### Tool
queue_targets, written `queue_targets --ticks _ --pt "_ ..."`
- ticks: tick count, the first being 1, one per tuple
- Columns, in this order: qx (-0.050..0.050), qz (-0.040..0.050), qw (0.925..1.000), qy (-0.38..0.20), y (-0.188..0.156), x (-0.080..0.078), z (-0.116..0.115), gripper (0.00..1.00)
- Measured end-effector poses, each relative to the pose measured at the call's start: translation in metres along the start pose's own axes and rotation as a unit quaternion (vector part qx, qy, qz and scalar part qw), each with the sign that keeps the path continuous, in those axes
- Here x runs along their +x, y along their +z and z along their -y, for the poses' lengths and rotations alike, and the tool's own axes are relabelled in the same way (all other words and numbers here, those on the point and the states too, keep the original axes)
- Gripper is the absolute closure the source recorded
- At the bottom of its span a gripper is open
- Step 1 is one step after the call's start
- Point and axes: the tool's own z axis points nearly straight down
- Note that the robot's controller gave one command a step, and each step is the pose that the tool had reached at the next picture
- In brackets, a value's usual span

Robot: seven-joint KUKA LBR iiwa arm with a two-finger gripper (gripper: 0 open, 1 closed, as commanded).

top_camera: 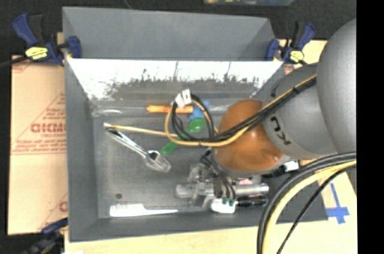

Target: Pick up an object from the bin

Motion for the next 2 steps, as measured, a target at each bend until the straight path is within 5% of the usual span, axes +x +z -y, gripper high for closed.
queue_targets --ticks 2 --pt "-0.001 0.0010 1.0000 0.000 -0.016 0.000 0.000 1.00"
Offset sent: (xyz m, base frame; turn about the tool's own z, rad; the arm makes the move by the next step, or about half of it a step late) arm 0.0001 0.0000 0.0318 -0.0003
